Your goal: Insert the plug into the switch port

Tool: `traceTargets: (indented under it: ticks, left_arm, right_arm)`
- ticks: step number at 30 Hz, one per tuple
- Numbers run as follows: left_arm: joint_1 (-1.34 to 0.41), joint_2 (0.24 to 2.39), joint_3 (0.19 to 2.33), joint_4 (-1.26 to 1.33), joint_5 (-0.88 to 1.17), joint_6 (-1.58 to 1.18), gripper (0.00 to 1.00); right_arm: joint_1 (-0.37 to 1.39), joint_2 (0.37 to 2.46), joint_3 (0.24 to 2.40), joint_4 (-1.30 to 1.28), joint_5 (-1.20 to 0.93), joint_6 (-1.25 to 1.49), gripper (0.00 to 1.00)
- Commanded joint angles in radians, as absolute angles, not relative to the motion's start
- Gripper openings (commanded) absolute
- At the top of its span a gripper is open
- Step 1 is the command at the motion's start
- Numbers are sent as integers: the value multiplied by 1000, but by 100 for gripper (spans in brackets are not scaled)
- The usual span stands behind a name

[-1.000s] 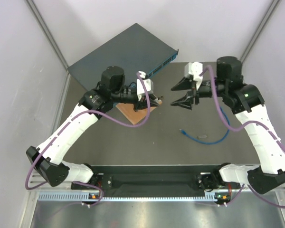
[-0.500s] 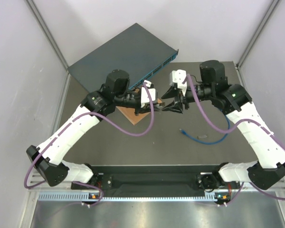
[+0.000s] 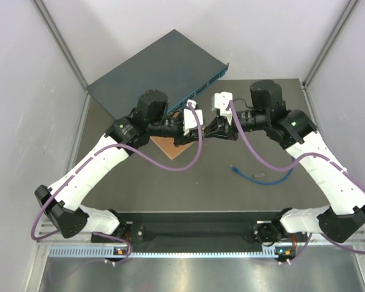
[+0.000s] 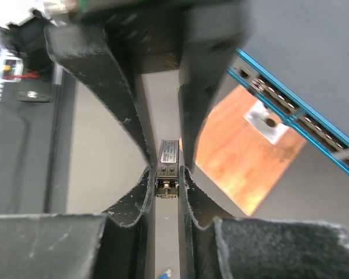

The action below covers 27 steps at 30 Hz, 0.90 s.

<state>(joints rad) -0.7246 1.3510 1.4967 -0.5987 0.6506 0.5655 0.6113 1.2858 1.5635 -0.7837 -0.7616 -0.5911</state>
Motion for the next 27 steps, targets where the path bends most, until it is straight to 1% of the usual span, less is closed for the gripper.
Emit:
traceTargets:
  ticks: [1, 2, 3, 4, 5, 6, 7, 9, 10, 12, 13, 16, 19, 23, 27]
  left_arm:
    - [-714, 1329, 1493, -442, 562, 367, 36]
    - [-695, 1327, 1490, -424, 578, 326, 39]
    - [-671, 1324, 1479, -369, 657, 277, 43]
    - [-622, 1315, 1471, -333, 714, 153, 50]
    - [-595, 1310, 1445, -277, 762, 81, 53]
    - [-551, 1302, 1428, -161, 840, 5, 55]
    - [-531, 1292, 1410, -85, 863, -156, 59]
    - [-494, 1279, 1356, 39, 893, -311, 61]
    - [-456, 1270, 1339, 164, 903, -472, 63]
    - [-410, 1270, 1292, 285, 913, -630, 64]
    - [-400, 1276, 1270, 383, 911, -779, 64]
    - [-390, 1302, 1289, 376, 875, -921, 66]
    - [-377, 1316, 1284, 388, 839, -1026, 67]
    - [-374, 1309, 1279, 399, 824, -1078, 68]
    - [-379, 1295, 1256, 405, 810, -1117, 69]
  right_arm:
    - [591, 1224, 1505, -652, -713, -582, 0]
    - [578, 1213, 1488, -581, -721, -556, 0]
    - [563, 1204, 1464, -549, -736, -545, 0]
    - [534, 1195, 1456, -511, -764, -526, 0]
    - [520, 1195, 1454, -467, -776, -499, 0]
    - [508, 1198, 1463, -454, -790, -489, 0]
    - [480, 1206, 1468, -440, -820, -480, 0]
    - [456, 1204, 1459, -373, -857, -431, 0]
    - [440, 1192, 1451, -348, -888, -396, 0]
    - [437, 1174, 1413, -254, -917, -374, 0]
    - [446, 1154, 1395, -201, -943, -335, 0]
    - [503, 1137, 1347, -70, -917, -276, 0]
    - [534, 1135, 1328, -19, -865, -255, 0]
    - [537, 1131, 1310, -8, -824, -271, 0]
    - [541, 1131, 1287, 83, -801, -252, 0]
